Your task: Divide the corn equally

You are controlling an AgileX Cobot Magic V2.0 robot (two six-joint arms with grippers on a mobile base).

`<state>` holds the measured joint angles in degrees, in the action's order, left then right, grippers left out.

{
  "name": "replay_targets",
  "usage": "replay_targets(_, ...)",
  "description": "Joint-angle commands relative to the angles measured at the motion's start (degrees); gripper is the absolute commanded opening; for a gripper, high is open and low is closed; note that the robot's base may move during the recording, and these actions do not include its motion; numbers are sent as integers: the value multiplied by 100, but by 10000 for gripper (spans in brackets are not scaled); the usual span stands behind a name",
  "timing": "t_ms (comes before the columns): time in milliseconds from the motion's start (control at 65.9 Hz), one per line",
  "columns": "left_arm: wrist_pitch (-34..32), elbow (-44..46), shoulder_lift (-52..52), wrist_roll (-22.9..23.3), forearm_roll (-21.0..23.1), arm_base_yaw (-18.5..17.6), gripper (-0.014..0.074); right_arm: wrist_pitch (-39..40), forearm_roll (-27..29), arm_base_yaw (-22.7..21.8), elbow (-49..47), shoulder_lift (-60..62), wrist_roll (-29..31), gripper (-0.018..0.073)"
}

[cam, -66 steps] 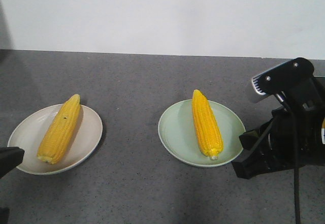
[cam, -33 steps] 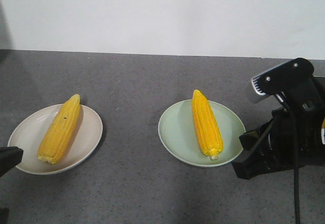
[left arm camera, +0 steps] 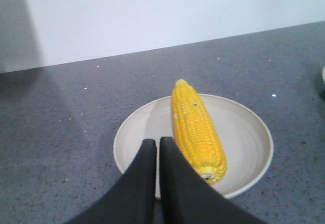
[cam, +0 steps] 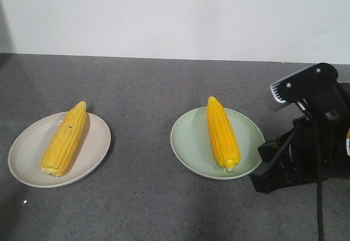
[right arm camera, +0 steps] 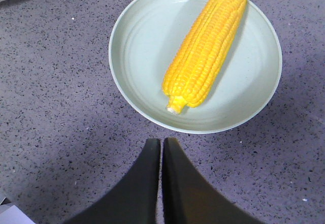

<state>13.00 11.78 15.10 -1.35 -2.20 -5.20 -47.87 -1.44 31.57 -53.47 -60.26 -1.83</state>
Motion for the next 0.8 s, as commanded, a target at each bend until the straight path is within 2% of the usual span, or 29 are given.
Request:
replay_targets(0,-692,-351,-540,256,34,225,-8,288,-41,8,-146,106,13,-10)
replay_targets(121,-698,-786,-1172,352,34,390,-8,288,-41,8,-146,106,13,-10)
replay_targets(273,-727,-1084,-1683,377,33,379,-8,288,-41,8,-146,106,13,-10)
replay_targets(486,-1029,-1395,-1660,793,27,371,-8,289,-41,8,-146,106,13,-10)
replay_targets(789,-1377,-1395,-1660,803,37,355,-8,289,-41,8,-146,106,13,-10)
